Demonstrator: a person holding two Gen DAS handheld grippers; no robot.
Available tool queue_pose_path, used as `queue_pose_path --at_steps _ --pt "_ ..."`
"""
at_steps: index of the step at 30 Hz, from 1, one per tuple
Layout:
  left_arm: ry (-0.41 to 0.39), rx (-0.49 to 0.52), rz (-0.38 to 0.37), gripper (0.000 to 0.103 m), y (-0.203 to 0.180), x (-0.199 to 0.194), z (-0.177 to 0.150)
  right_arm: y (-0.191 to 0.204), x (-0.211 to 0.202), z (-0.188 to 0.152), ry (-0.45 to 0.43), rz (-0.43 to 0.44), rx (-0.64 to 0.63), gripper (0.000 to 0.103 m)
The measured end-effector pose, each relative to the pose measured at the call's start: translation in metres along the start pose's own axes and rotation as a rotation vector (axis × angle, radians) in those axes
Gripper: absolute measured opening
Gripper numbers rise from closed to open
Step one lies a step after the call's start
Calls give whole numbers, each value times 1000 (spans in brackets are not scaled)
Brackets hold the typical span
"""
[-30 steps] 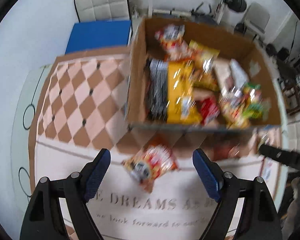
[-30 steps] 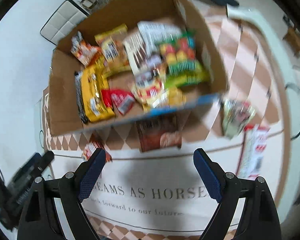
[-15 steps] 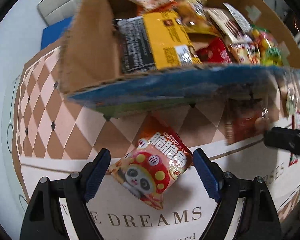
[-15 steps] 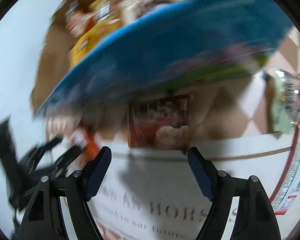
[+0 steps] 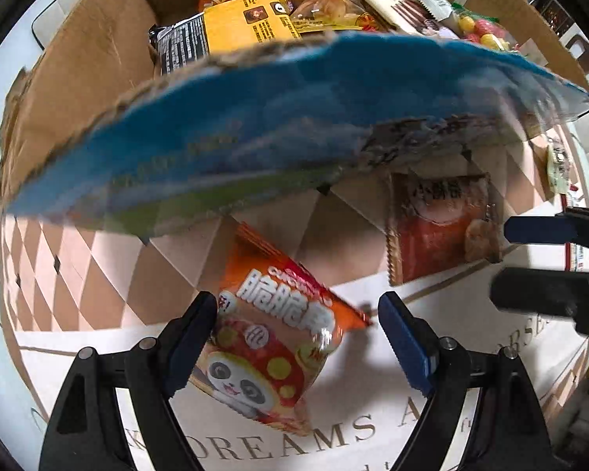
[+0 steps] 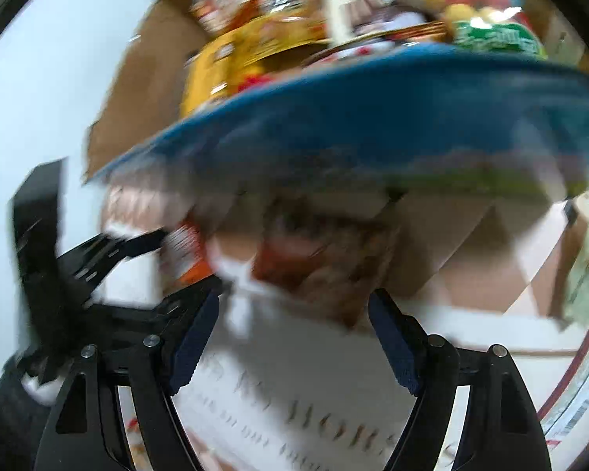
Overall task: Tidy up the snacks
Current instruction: 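Grasp the orange Cuicuijiao bag with the left gripper while the right gripper grasps the brown cookie pack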
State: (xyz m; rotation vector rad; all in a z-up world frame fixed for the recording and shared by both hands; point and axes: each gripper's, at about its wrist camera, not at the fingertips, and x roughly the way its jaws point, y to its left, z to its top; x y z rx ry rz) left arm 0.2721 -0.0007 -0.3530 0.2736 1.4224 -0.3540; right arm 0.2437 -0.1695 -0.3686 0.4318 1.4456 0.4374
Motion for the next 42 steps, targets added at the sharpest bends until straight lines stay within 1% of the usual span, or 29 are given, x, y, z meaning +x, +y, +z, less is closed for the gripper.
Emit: queue_pose_path --at_steps 1,3,5,6,8,9,10,12,13,15,16,17,19,21,22,23,24,26,28,30,31,32,33,35,36,37,39,40,42 --pt "-3 -1 -3 80 -1 -1 -4 6 -6 -3 -12 -40 -22 81" --pt "-10 -2 2 79 -4 -2 -14 19 -13 -5 -40 -131 -104 81" --pt "-9 -18 5 78 -5 -4 -24 35 -10 -4 -52 -269 -230 81" --pt "-7 -29 5 78 -5 -4 -28 42 -4 -1 -44 -314 -287 81" --pt "3 -67 4 78 -5 -5 -38 50 9 7 -36 -369 -357 81" --pt "8 -81 7 78 -4 -4 -41 51 15 10 -29 -384 -367 81" --pt "16 -104 7 78 -3 -3 -44 51 24 15 -10 -375 -350 81" --pt "28 -148 -3 78 -1 -4 -51 41 34 20 23 -279 -248 81" --pt "35 -170 -1 78 1 -4 -56 39 37 17 27 -247 -217 81" --pt "42 -210 0 78 6 -4 -65 42 40 6 65 -122 -157 80" --pt "47 -230 0 78 9 -5 -70 47 43 0 86 -76 -141 80" --pt "51 -252 -3 78 12 -5 -76 51 42 -6 99 -44 -131 80" --pt "55 -278 -4 78 15 -6 -85 55 34 -10 69 -52 -118 81" --pt "54 -290 3 78 18 -6 -92 63 32 -3 27 -142 -132 81" --pt "52 -294 5 78 17 -6 -95 69 31 0 9 -184 -170 81" --pt "48 -298 8 78 17 -7 -98 75 35 3 11 -241 -219 81" --pt "46 -305 7 78 28 -5 -108 82 45 7 22 -297 -272 81" --pt "43 -319 3 78 38 0 -114 94 64 12 45 -372 -363 81" --pt "42 -332 -1 78 45 2 -127 101 84 11 81 -433 -440 81" --pt "42 -340 -3 78 52 3 -132 106 101 11 107 -462 -468 80" --pt "42 -340 -2 78 50 2 -133 106 104 9 107 -480 -476 79" --pt "44 -341 -2 78 49 1 -138 109 106 6 95 -504 -496 72" --pt "46 -341 -1 78 46 5 -128 109 104 3 90 -502 -490 65" --pt "50 -349 -3 78 43 8 -126 100 100 -1 103 -522 -414 64" --pt "51 -348 -3 78 43 3 -114 92 96 -4 117 -523 -347 64" --pt "54 -347 -3 78 43 4 -109 82 90 -9 130 -524 -289 64" --pt "56 -351 -16 78 46 5 -105 61 80 -20 168 -516 -126 64" --pt "61 -355 -27 78 46 3 -103 51 75 -24 179 -482 -50 64" --pt "71 -357 -55 79 52 5 -102 30 66 -31 207 -364 120 64"
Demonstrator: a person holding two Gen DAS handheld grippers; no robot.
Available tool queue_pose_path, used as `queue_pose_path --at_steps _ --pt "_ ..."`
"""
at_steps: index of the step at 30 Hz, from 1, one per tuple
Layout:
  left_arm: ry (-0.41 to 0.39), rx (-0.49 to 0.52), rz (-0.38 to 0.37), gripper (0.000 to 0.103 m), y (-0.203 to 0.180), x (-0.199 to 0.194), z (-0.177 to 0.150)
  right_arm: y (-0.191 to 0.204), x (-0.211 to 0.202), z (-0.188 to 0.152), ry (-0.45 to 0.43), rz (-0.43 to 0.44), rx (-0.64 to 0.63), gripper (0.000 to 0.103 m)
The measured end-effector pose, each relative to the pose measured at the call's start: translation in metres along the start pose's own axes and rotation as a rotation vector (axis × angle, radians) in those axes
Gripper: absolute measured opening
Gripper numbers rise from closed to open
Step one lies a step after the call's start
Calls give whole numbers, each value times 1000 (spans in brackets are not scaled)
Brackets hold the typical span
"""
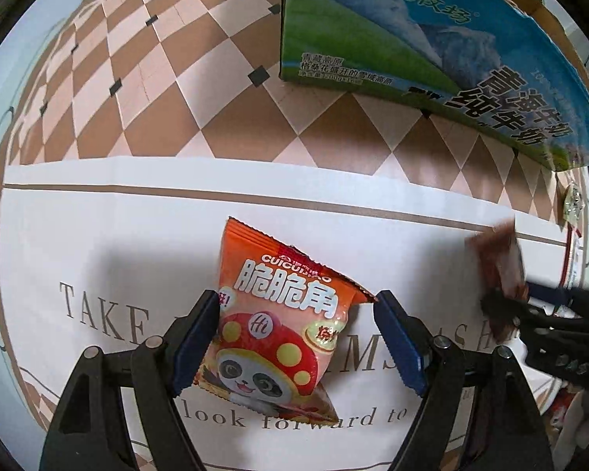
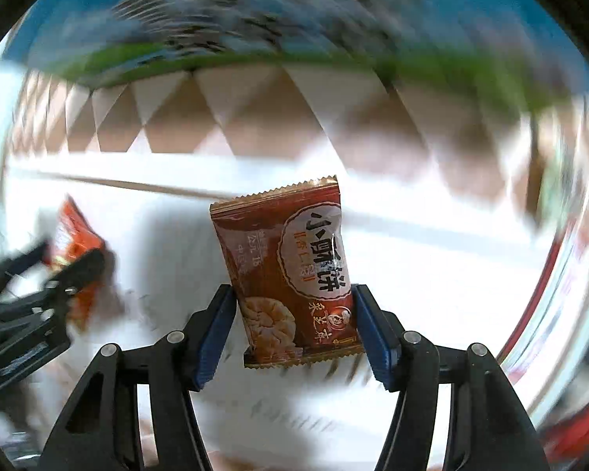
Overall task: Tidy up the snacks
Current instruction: 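Grasp the orange Cuicuijiao bag with the left gripper while the right gripper grasps the brown cookie pack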
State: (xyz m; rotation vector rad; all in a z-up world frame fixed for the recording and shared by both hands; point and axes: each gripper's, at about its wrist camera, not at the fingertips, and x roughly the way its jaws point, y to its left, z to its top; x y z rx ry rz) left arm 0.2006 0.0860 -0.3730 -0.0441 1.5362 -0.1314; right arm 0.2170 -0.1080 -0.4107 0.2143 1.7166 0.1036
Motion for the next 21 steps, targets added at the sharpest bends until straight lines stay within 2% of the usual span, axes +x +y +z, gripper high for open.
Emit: queue_pose_path --at_steps 2,3,4,7,9,13,21 --pt "17 -3 -39 79 9 2 4 -17 3 0 60 139 108 64" --pt "23 -3 -57 79 13 2 6 -23 4 0 74 185 141 68" --pt "31 -4 -84 79 17 2 8 -26 3 1 71 194 155 70" --pt "56 1 -125 79 27 5 13 -28 -3 7 35 140 127 74" --pt "65 6 -133 79 30 6 15 -28 -5 10 54 117 106 74" --pt "87 43 -132 79 26 8 17 4 10 6 55 68 62 77" --pt "93 197 -13 79 -4 20 18 54 23 -3 30 -104 -31 78"
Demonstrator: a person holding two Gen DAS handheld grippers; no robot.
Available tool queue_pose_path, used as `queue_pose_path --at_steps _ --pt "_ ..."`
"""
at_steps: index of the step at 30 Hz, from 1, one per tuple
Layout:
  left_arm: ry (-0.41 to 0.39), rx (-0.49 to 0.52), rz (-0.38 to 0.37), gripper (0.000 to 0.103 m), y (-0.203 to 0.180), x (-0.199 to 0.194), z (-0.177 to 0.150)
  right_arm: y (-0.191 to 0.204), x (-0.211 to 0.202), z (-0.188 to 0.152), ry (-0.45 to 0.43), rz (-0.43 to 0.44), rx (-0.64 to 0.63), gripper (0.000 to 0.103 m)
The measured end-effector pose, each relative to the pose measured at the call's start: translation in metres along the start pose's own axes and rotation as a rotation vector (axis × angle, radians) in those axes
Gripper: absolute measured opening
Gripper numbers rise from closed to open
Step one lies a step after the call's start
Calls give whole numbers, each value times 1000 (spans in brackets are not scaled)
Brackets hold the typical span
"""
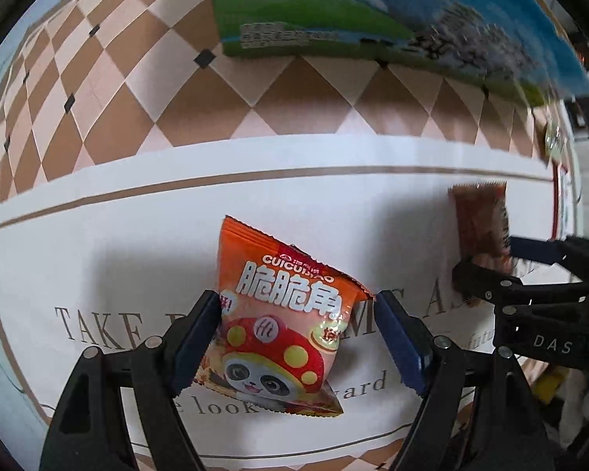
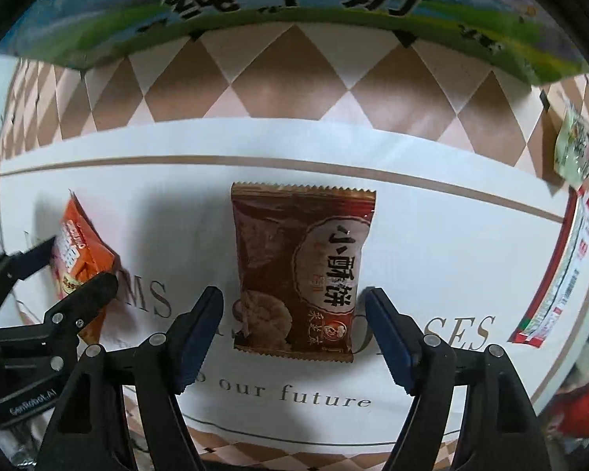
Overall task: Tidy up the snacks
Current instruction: 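Grasp the orange Cuicuijiao bag with the left gripper while the right gripper grasps the brown cookie pack, then carry both packs into the cardboard box and open both grippers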
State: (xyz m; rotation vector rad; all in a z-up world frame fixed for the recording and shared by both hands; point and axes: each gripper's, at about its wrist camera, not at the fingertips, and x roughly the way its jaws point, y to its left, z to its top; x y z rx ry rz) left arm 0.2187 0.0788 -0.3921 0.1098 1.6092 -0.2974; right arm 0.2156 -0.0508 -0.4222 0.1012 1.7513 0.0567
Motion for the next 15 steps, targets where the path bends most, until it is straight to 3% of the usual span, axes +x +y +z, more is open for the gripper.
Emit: queue_pose_path --at_steps 2,5,12,13,15 --pt "-12 13 24 73 -6 1 -1 14 3 -6 -13 -19 -7 76" --pt "-28 16 55 63 -12 1 -4 21 -1 -16 -61 -72 -22 59" --pt "-48 -60 67 47 -10 -9 2 15 -5 -42 -80 -1 13 59" --pt "-54 -77 59 47 -11 -13 1 -10 -10 -42 -79 16 24 59" --pt "-69 -97 51 46 -11 -20 2 -24 -19 -42 -85 41 41 59"
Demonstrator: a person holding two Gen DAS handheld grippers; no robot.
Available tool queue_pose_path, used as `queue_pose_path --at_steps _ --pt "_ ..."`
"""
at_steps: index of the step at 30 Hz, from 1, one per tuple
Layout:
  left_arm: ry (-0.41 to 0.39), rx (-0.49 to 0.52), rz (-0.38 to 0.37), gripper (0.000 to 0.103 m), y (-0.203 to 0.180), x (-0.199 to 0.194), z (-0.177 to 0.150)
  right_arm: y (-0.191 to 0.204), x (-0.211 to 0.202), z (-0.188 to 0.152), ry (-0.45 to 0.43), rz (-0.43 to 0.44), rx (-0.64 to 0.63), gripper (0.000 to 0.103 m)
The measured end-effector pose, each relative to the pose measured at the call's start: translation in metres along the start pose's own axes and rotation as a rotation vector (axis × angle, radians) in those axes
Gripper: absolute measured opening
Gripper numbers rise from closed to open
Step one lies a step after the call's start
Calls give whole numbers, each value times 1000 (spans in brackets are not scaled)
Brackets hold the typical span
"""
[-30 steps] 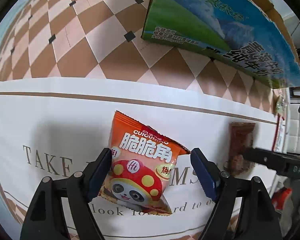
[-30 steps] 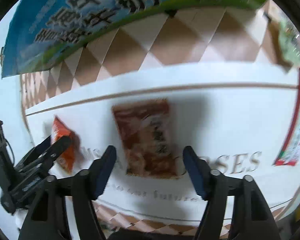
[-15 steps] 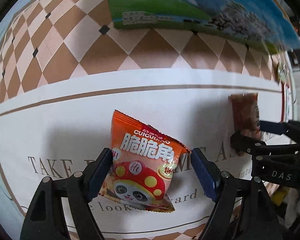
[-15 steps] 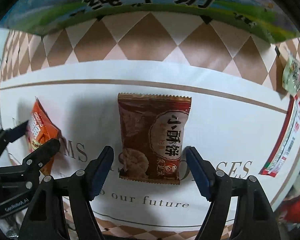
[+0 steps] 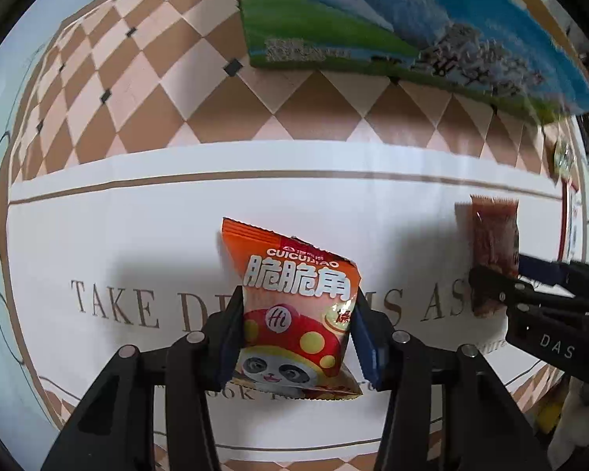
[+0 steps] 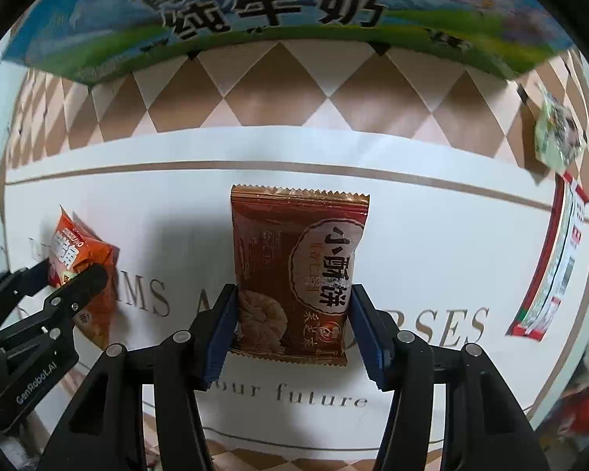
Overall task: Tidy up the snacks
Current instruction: 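Carry both packs into the cardboard box and open both grippers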
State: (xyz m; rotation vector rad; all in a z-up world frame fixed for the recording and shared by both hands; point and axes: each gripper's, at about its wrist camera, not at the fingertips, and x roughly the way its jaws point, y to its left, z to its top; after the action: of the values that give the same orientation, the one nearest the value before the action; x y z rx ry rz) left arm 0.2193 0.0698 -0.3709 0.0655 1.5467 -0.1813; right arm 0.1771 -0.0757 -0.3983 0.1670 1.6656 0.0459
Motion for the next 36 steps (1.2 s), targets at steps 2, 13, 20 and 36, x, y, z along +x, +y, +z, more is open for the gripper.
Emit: queue_pose_path --at_steps 2,13,20,36 --pt "-25 -15 -14 46 -1 -12 3 -6 -10 -3 -12 24 10 59" --pt "-200 -18 -148 46 -44 -120 40 -58 -130 -7 -146 173 31 59" --pt "-267 21 -196 46 -71 -181 105 -84 -226 40 -277 225 57 59" --pt "-75 21 -82 47 -101 -106 257 -137 -212 243 -292 47 100 59"
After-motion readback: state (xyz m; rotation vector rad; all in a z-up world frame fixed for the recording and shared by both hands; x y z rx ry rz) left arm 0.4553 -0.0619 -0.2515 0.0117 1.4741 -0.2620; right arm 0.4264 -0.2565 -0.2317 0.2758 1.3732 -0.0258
